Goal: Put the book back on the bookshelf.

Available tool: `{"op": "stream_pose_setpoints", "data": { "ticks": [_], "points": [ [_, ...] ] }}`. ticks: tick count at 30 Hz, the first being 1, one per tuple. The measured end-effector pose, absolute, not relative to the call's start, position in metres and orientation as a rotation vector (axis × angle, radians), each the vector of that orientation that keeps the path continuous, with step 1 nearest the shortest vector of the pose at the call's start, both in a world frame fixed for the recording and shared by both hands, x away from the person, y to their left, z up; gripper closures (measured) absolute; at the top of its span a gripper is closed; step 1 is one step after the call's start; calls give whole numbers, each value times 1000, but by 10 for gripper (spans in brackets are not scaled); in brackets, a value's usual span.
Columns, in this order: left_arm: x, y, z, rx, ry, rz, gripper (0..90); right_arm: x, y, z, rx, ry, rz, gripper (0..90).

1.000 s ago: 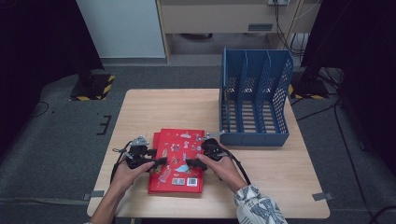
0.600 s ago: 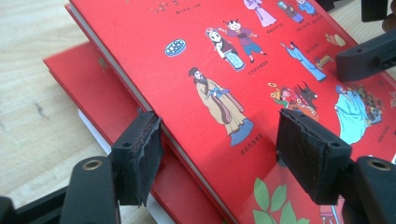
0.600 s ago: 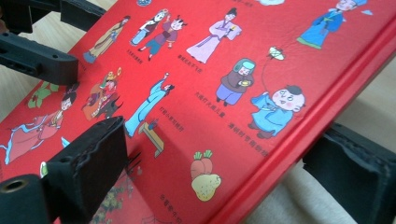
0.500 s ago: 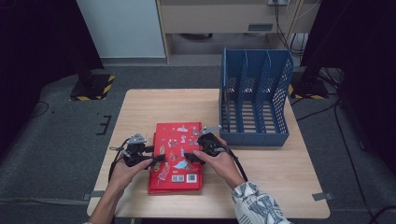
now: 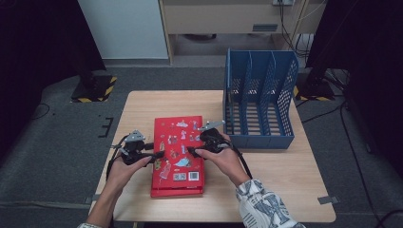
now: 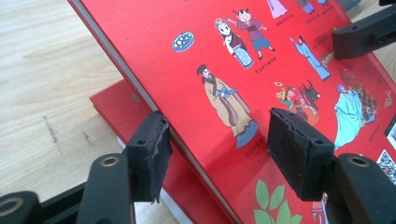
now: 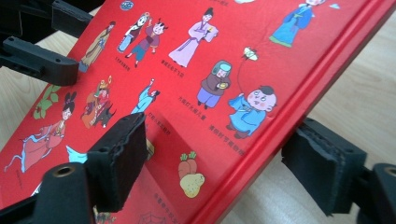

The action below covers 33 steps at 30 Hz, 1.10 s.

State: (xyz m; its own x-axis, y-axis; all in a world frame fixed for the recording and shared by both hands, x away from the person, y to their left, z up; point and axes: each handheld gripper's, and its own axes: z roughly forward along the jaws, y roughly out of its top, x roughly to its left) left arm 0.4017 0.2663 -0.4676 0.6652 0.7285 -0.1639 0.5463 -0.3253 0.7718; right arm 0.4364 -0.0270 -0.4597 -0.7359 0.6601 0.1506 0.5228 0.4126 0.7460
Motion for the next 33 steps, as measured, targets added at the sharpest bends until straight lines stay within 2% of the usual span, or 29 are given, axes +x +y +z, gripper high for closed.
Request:
{"op": "stream_pose_setpoints", "data": {
  "ticks": [17,33],
  "points": [
    [408,273,-438,2010,966,359,471,443,-24,-434,996,2432,1268,377],
    [413,271,-424,2009,976,459,520,449,-23,-418,977,2368,1285,448]
  ]
}}
